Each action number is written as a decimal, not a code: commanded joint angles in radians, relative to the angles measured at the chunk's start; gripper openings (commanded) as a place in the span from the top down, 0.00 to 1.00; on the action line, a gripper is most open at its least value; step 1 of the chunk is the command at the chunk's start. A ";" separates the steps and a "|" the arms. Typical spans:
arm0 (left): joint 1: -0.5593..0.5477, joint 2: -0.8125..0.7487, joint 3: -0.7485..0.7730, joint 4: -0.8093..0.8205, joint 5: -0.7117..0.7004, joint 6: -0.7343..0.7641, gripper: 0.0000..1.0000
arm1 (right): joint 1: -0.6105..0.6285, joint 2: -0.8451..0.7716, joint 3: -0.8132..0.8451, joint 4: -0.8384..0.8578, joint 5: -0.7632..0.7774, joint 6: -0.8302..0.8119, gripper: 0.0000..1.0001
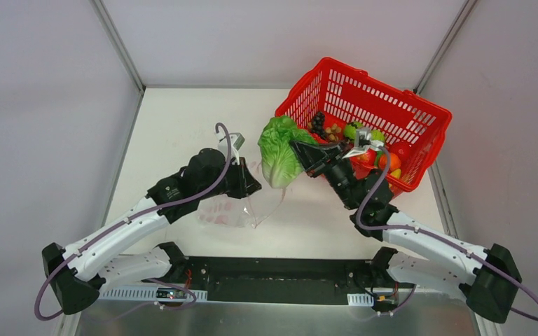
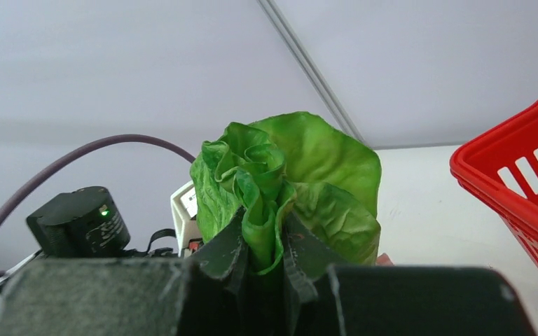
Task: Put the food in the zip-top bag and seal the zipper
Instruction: Place the fake vegetable in the zipper food storage bag, then adjust the zipper on the food storage bag.
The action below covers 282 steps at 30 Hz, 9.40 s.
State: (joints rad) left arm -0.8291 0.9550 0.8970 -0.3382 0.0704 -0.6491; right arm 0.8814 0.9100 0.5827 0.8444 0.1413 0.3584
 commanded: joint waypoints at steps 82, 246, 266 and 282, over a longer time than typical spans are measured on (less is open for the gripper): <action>0.015 -0.361 -0.126 0.497 -0.206 -0.190 1.00 | 0.473 0.586 0.141 0.881 0.860 -0.209 1.00; 0.067 -0.129 -0.321 0.601 -0.022 0.468 1.00 | 0.010 0.112 0.114 -0.665 -0.111 -0.044 0.18; 0.067 -0.194 -0.308 0.476 -0.062 0.344 1.00 | 0.027 0.230 -0.210 -0.278 -0.017 0.355 0.59; 0.067 -0.229 -0.300 0.508 -0.121 0.223 1.00 | 0.074 0.519 -0.181 -0.013 0.052 0.529 0.60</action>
State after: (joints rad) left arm -0.7704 0.7456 0.5518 0.1074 -0.0288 -0.3912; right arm 0.9417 1.3823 0.3721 0.6704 0.1600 0.8284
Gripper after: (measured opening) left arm 0.009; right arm 0.394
